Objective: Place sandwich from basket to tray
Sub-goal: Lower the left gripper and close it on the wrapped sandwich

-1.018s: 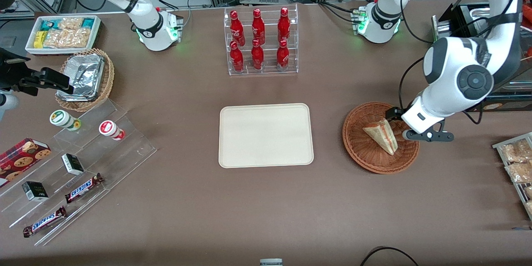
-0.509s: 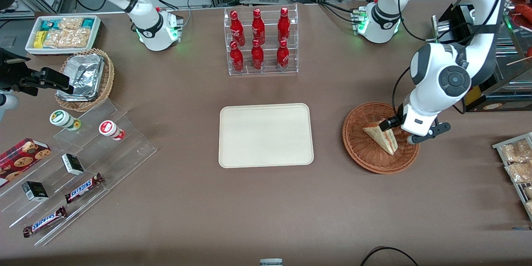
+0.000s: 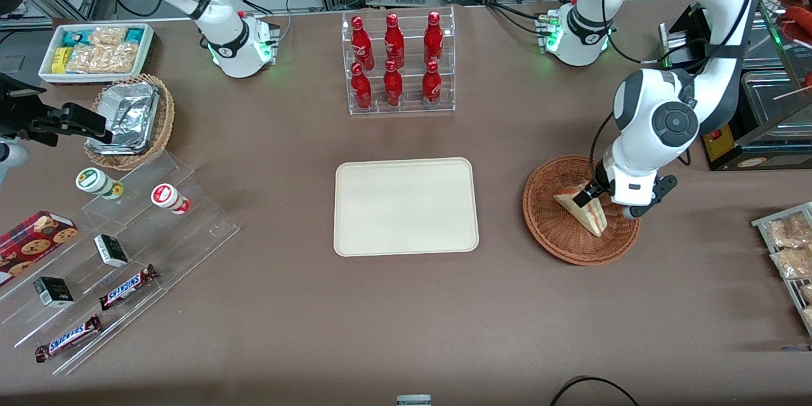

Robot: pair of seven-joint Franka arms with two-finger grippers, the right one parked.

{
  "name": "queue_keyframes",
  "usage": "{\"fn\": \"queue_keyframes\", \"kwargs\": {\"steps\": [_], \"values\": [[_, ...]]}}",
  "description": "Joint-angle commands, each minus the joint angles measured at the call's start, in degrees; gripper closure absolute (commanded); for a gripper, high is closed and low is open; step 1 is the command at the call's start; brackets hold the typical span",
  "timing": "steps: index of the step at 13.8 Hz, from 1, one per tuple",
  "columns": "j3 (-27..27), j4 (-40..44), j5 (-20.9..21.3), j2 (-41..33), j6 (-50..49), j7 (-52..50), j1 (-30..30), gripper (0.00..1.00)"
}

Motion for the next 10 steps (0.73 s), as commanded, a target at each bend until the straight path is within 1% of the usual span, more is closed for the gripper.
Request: {"fn": "queue_keyframes", "kwargs": {"steps": [1, 6, 7, 8, 9, 10], "values": [[0.1, -2.4, 0.8, 1.1, 4.0, -2.1, -0.1, 0.0], [0.2, -2.4, 0.7, 4.5, 5.5, -3.5, 0.1, 0.0], [0.1, -2.4, 0.7, 4.6, 5.4, -3.6, 0.1, 0.14], [0.2, -2.3, 0.7, 4.6, 4.9, -4.2, 0.1, 0.59], [0.2, -1.8, 0.7, 4.6, 4.2, -4.2, 0.1, 1.0], [0.2, -1.5, 0.7, 4.4, 3.2, -3.7, 0.1, 1.0]]}}
